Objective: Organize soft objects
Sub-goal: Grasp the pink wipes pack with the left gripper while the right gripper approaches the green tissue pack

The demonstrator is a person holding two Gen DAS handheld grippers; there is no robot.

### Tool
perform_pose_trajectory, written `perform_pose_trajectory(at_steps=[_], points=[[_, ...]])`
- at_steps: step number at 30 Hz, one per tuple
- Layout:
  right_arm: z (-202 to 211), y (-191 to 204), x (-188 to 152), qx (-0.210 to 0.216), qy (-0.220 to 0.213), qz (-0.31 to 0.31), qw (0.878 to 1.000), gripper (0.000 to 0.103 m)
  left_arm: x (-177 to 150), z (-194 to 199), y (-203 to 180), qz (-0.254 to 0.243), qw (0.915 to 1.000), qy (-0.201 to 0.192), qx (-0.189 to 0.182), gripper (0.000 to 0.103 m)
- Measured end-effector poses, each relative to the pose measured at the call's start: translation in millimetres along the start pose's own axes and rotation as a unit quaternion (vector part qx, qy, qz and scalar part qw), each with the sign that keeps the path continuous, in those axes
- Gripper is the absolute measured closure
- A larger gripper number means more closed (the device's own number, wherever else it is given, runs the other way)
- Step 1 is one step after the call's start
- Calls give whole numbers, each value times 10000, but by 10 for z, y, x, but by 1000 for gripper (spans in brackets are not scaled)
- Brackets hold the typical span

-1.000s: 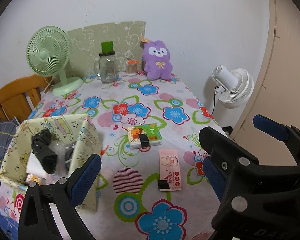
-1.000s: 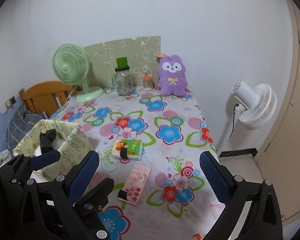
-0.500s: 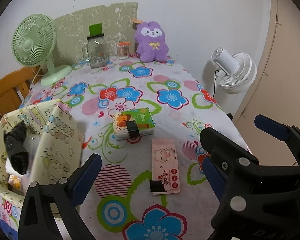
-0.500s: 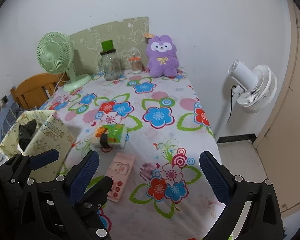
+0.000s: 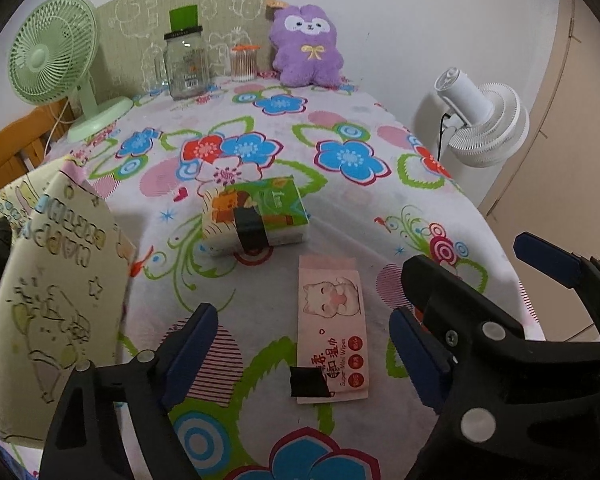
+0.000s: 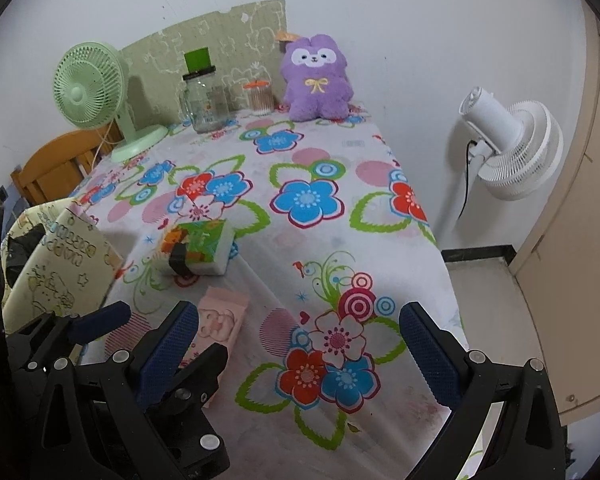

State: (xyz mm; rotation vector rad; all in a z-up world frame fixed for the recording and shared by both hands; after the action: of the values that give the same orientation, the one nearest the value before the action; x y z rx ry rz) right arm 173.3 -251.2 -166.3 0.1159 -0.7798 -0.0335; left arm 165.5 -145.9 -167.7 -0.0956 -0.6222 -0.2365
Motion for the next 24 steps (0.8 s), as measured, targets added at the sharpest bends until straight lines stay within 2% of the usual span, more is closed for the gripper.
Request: perform_pose_trajectory(at_steps=[8,12,16,18,21,24], points=[[-119,-30,-19,-6,139,10,9999,1,-19,-122,-25,-37,9999,128,18,20],[-148,-33,-32,-16,182,48,9998,1,-36,-176,-23,-26,9997,241,-7,37],[-164,-41,-42,-15,210,35,9998,1,-49,-180,-49,-124,9997,218,10,47],[-164,-40,-52,-20,219,44,9997,1,-50,-175,-48,-152,9997,195,61,61],[-158,-32,-61,-14,223,50,9997,1,-52,-173,-23,-142,9997,216,42,63],[-145,-14,-63,-28,216,67,9997,1,-63,-159,-38,-257,9992,220,209,63]])
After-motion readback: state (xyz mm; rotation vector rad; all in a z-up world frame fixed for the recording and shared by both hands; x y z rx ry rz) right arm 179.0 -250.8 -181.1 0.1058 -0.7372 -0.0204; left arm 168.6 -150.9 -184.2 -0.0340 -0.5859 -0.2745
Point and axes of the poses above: each gripper's, at about its wrist camera, not at the fingertips, and z roughly against the way its jaws point, y to its left, x to its top, the point moved 2 cm from there along -z, roughly the way its jaws point, and after that the axes turned 4 degrees about -z, right-handed, at the moved point
